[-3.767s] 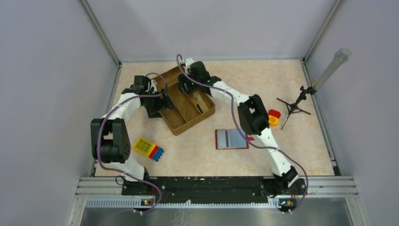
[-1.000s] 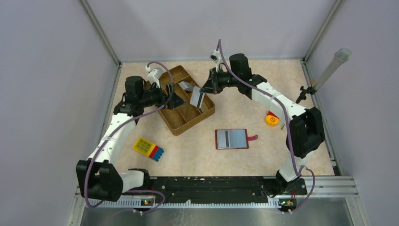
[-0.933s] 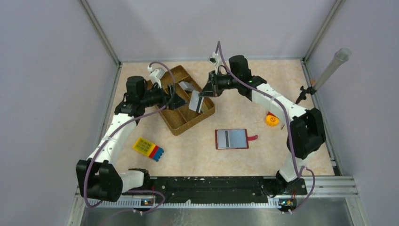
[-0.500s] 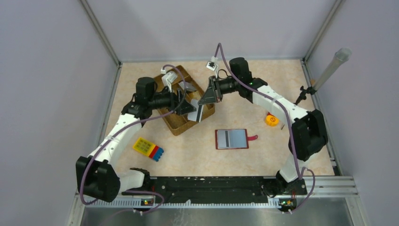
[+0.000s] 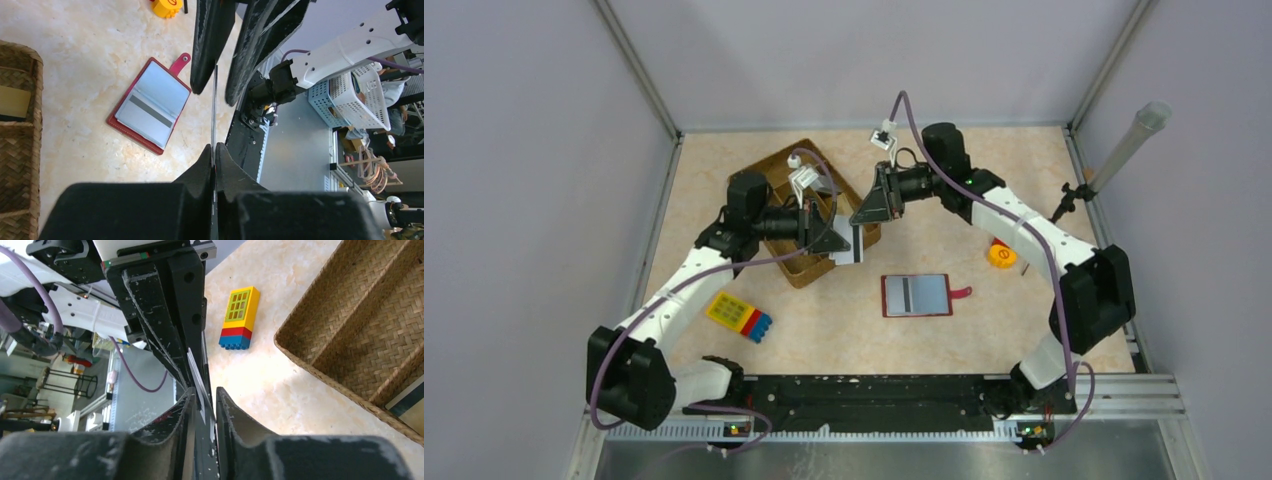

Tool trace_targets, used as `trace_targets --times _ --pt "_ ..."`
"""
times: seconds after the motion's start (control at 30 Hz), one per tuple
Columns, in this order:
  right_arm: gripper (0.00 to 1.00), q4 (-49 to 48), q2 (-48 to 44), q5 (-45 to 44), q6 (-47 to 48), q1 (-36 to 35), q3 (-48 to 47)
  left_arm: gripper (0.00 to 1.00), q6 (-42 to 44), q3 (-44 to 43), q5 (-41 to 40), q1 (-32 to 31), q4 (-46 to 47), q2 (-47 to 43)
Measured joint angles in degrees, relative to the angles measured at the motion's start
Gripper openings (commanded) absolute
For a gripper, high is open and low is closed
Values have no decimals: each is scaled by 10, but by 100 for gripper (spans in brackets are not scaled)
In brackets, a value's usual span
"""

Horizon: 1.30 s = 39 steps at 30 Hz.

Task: Put the credit cards into the card holder
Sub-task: Pick up the credit card from the storage box, then place the credit card in the storage box.

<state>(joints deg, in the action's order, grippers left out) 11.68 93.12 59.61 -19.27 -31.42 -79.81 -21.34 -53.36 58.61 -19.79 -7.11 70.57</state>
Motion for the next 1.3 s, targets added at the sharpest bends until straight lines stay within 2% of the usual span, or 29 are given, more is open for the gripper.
trace_targets --times 0.1,0.27,0.4,0.6,0.77,0.83,0.97,1.1,1.3 --pt "39 -5 -11 0 -9 5 14 0 -3 7 1 -2 3 -7" --pt "45 -31 -21 5 -28 12 26 0 -5 11 0 -2 6 -13" --pt "57 -53 -24 6 -41 12 38 0 -6 12 -13 -2 7 -18" --pt "60 -92 -31 0 -67 12 94 0 -28 32 -67 0 33 -45" --pt "50 -128 -31 -5 -96 3 141 0 -73 66 -102 7 87 -68" --pt "42 -139 -30 -7 -105 -3 144 0 -86 71 -111 10 101 -68" --pt "18 -168 -24 -10 -120 -23 144 0 -105 75 -118 14 115 -68" --pt "0 -183 -8 -19 -134 -22 145 0 -123 80 -118 20 132 -68" --pt "0 -179 4 -46 -141 -18 144 0 -150 93 -141 29 142 -63"
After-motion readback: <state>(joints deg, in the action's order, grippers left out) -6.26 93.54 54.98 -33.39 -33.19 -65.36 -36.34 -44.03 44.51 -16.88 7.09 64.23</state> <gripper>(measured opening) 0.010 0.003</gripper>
